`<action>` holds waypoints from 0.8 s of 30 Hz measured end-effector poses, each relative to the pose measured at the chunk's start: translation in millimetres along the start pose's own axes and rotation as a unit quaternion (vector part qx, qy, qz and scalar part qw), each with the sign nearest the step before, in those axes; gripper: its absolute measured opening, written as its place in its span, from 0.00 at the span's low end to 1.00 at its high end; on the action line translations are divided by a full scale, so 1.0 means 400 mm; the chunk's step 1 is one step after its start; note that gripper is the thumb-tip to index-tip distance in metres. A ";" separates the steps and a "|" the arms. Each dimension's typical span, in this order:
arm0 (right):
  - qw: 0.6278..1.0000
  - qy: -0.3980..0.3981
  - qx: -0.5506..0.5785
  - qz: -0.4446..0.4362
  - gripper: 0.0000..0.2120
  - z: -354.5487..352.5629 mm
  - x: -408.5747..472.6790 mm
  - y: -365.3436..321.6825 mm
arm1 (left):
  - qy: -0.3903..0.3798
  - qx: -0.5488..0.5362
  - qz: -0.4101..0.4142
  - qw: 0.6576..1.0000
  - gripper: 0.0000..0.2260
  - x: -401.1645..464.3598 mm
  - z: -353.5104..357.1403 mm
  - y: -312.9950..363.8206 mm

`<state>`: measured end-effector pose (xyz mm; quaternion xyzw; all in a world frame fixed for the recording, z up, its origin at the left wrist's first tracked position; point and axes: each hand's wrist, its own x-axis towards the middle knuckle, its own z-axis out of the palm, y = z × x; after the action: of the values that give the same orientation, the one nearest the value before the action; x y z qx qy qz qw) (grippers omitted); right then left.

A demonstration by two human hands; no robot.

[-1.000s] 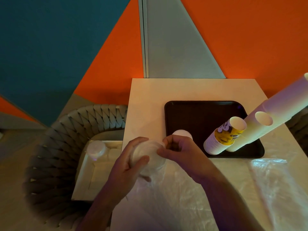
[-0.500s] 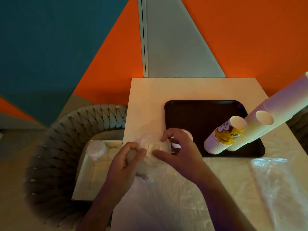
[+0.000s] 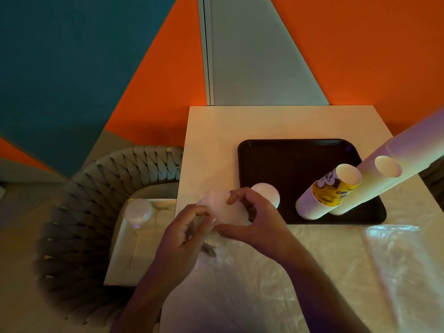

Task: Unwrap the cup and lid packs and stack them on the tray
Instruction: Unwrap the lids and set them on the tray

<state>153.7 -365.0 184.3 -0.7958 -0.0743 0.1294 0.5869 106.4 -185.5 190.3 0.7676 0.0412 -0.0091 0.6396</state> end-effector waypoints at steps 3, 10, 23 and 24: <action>0.997 0.074 0.032 0.011 0.27 -0.025 0.035 0.036 | 0.020 -0.015 -0.013 1.000 0.04 0.005 -0.006 -0.006; 0.968 0.170 -0.181 0.045 0.25 -0.115 0.136 0.202 | 0.043 -0.033 -0.039 0.998 0.20 0.013 -0.016 -0.024; 0.950 0.101 -0.283 0.079 0.27 -0.113 0.167 0.331 | 0.047 -0.025 -0.051 0.997 0.21 0.013 -0.026 -0.042; 0.951 0.104 -0.279 0.080 0.27 -0.112 0.165 0.334 | 0.048 -0.024 -0.053 0.997 0.21 0.012 -0.026 -0.042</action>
<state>225.5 -428.4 61.5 -0.9401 0.0183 0.0664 0.3338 109.7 -171.9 175.2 0.7481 0.1123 -0.0050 0.6539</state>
